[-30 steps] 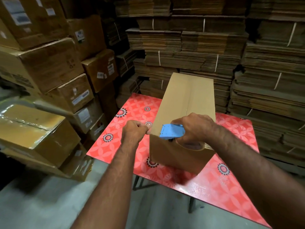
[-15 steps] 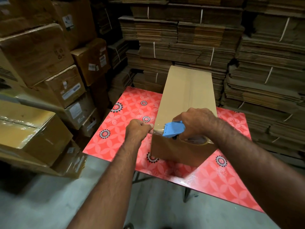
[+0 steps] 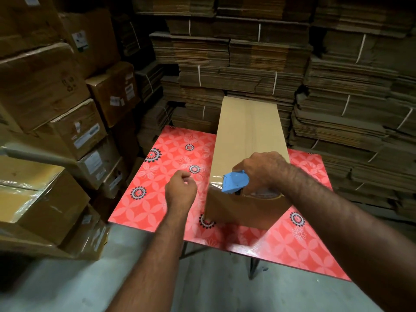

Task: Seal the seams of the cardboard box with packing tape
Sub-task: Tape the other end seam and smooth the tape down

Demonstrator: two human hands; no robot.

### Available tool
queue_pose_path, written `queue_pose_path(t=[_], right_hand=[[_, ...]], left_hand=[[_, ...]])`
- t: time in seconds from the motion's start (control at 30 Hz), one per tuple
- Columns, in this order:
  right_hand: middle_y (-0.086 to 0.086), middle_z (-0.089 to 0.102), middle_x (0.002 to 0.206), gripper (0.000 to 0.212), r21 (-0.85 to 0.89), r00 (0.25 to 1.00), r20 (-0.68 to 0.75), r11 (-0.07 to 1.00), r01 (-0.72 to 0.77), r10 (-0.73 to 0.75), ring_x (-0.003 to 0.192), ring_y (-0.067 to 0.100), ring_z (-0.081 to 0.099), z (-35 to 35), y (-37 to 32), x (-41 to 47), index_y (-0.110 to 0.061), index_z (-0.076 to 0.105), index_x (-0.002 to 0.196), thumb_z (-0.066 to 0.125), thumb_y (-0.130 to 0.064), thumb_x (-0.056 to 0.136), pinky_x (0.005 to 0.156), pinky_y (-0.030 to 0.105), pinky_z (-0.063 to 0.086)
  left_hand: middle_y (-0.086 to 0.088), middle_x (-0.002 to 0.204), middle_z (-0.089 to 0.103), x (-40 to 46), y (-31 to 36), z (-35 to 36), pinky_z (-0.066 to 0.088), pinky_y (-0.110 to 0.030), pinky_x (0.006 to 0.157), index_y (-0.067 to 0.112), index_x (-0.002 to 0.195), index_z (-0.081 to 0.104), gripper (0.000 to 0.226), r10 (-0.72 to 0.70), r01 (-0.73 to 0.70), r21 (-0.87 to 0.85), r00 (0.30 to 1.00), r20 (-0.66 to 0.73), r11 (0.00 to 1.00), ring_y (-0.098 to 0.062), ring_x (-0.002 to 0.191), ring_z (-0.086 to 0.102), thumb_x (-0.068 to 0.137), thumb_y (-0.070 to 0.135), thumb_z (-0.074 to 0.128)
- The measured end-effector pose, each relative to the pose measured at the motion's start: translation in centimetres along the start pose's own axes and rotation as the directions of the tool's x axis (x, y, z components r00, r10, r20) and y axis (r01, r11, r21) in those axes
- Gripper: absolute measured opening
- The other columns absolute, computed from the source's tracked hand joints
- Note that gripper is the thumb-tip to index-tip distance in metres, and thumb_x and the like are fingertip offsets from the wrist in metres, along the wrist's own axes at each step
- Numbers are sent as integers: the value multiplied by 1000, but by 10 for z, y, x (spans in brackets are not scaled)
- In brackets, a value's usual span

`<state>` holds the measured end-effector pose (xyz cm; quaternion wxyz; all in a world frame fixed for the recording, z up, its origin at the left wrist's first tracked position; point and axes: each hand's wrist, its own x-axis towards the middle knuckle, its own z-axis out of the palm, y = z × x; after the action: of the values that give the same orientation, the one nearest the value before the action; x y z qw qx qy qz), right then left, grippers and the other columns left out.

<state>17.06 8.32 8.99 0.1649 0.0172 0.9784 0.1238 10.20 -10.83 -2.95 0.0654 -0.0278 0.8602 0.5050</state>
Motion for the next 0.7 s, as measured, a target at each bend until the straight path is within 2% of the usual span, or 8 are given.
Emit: queue_pose_path(t=[0.07,0.13,0.23,0.3,0.4,0.5,0.57,0.7], right_hand=[[-14,61,97,58,4,1000,-27,1000,-3,3,85,16,53,2,-1,-1,-49,52,127,61,-69,73,65,32,42],[-16,61,92,54,7,999,-38,1000,-1,1,84,16,56,3,0,-3,-49,54,123,61,-65,72,64,32,45],[-15,65,93,55,10,1000,-17,1000,-18,18,85,17,60,3,0,-1,-48,55,119,60,-64,67,70,35,52],[-15,65,94,60,22,1000,-8,1000,-21,21,86,17,61,0,-1,0,-49,54,121,58,-67,65,73,37,54],[-15,65,94,58,-1,1000,-5,1000,-11,11,85,17,60,3,-3,1,-48,54,120,58,-71,67,72,36,53],[-12,66,93,54,-2,999,29,1000,-19,19,83,18,60,-3,-5,-1,-46,55,117,60,-71,70,71,34,51],[-11,66,95,53,-5,999,49,1000,-18,18,85,19,61,-5,-7,-1,-45,55,117,61,-69,71,72,36,53],[-10,67,102,59,-29,998,50,999,-42,43,91,21,64,-4,-2,1,-49,52,123,61,-74,70,76,38,54]], left_hand=[[4,117,70,-17,11,3,48,-31,100,18,119,69,29,91,-71,-209,992,85,975,-13,107,62,92,18,57],[8,134,64,-26,14,13,40,-37,112,22,130,66,49,84,22,-314,944,320,949,-11,123,57,86,41,54],[6,139,61,-15,-12,31,37,-42,114,34,128,66,69,75,72,-272,866,494,960,-13,129,54,77,73,41],[1,139,60,-16,-16,22,38,-44,112,35,123,68,69,122,-11,-212,843,524,977,-19,126,55,78,79,39],[-5,145,53,-25,-8,14,35,-36,114,19,143,53,58,351,-345,-88,851,390,934,-22,132,49,90,41,43],[-9,156,41,-17,-15,14,28,-34,120,4,152,36,79,715,-775,58,607,347,629,-22,142,40,75,10,55],[-13,150,49,-8,-27,25,28,-37,120,0,147,42,78,782,-864,157,500,372,478,-27,138,48,73,3,66],[-17,133,64,2,-32,38,38,-41,111,0,133,59,66,821,-868,262,488,296,422,-32,118,64,71,0,81]])
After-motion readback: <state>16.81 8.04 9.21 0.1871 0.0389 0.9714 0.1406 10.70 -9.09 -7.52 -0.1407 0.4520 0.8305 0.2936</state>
